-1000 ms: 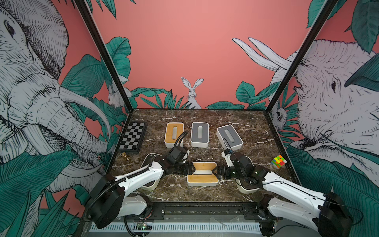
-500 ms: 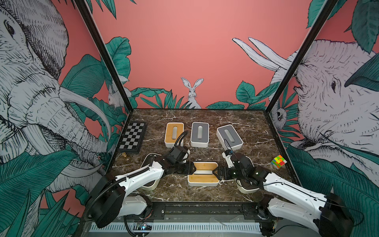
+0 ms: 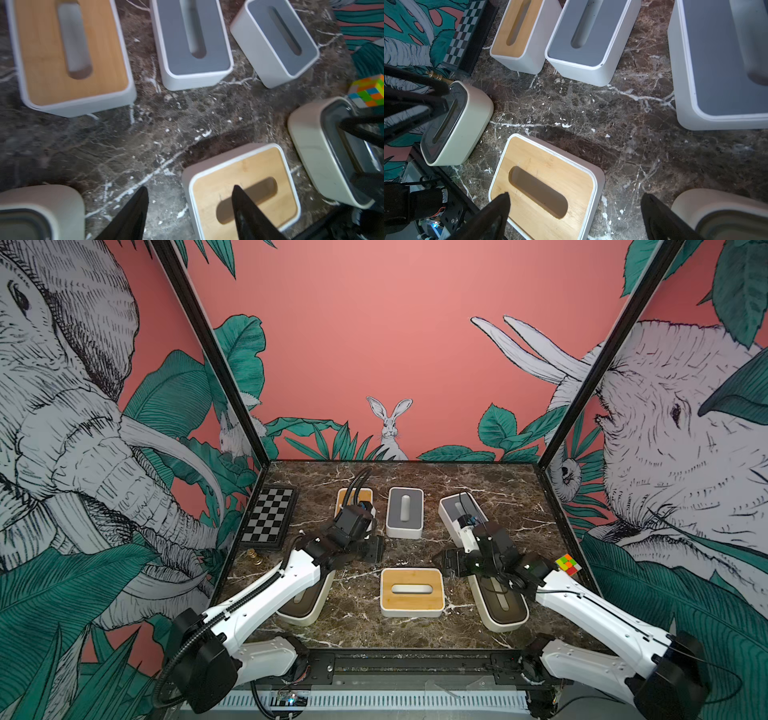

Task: Stack the tissue boxes
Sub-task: Pick up the tissue box from the center of the board.

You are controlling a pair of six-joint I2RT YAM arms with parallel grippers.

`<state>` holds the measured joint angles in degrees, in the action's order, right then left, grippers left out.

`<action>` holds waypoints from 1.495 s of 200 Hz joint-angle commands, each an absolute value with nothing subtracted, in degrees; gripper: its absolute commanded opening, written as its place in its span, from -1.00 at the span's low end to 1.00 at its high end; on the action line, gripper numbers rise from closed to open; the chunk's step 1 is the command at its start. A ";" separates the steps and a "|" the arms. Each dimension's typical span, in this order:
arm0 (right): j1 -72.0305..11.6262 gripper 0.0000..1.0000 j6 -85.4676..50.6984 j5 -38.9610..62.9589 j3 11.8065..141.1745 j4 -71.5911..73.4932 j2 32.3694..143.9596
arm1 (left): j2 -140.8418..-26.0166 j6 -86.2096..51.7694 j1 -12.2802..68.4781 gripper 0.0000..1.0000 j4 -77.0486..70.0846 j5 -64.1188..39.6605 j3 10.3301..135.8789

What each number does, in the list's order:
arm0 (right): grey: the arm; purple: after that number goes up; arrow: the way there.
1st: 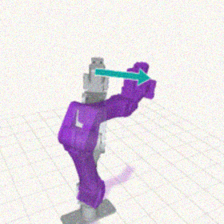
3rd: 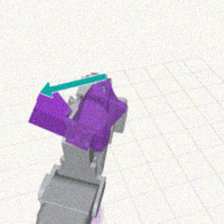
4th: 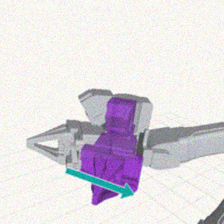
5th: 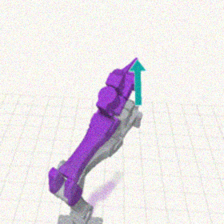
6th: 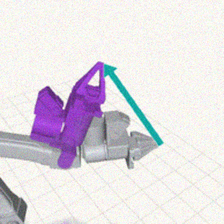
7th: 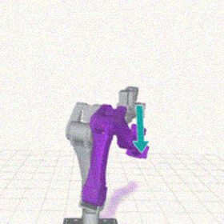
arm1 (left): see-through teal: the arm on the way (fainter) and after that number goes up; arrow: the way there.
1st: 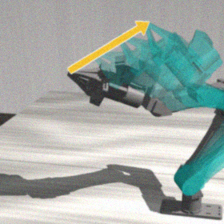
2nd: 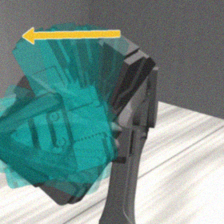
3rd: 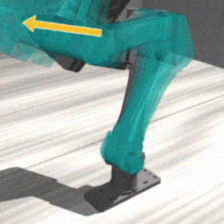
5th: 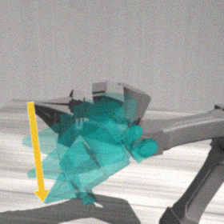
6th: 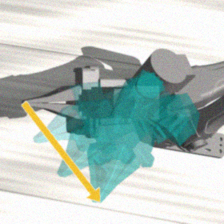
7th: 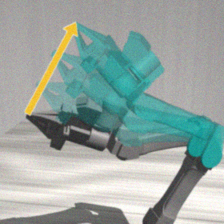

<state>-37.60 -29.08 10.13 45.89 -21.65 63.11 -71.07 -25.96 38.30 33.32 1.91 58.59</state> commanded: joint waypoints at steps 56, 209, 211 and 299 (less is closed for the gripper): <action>-35.68 0.96 -21.56 7.44 57.58 -20.50 72.15 | -87.93 -16.62 29.72 0.32 38.40 9.02 75.56; -32.56 0.96 -19.39 13.82 62.94 -13.95 80.28 | -112.51 -14.35 21.59 0.64 47.11 8.31 101.23; -32.57 0.96 -19.46 13.80 62.74 -13.73 80.25 | -112.70 -14.62 21.59 0.63 47.15 8.10 101.24; -32.56 0.96 -19.85 16.04 61.10 -12.37 81.28 | -116.87 -22.58 22.91 0.49 45.34 5.24 101.28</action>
